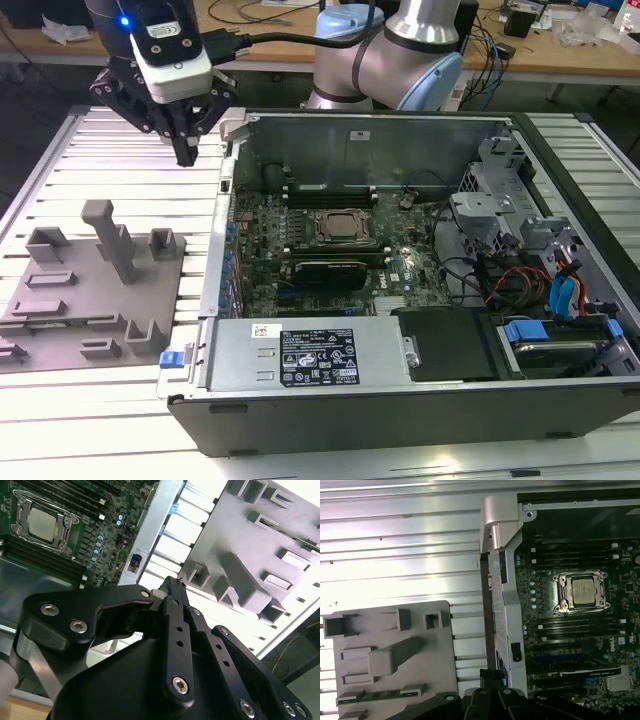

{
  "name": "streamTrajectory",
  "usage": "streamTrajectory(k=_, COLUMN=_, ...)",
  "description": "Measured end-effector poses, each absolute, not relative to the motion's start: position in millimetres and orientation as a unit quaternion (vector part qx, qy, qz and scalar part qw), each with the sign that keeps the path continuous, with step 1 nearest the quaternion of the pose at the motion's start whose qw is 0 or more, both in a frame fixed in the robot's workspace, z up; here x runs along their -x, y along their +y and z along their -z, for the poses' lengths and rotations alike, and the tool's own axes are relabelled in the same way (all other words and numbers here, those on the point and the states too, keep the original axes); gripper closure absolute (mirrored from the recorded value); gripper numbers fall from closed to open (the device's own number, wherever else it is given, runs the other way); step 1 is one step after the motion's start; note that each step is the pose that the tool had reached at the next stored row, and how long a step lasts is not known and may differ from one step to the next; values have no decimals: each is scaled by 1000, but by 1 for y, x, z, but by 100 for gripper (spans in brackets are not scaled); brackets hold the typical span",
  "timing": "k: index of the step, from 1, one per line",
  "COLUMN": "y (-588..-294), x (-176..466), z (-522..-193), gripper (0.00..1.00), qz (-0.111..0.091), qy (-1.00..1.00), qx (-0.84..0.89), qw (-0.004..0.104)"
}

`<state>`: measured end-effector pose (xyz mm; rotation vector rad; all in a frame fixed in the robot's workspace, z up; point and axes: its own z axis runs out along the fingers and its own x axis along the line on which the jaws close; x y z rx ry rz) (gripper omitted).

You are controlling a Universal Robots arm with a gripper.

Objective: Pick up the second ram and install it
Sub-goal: 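Reach for the second ram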

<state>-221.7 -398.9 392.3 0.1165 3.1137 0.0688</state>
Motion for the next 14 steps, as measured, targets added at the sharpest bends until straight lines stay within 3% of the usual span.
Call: streamTrajectory(k=14, y=-399, x=250, z=-392, gripper=89, qz=-22, qy=999, qx=-37, qw=12)
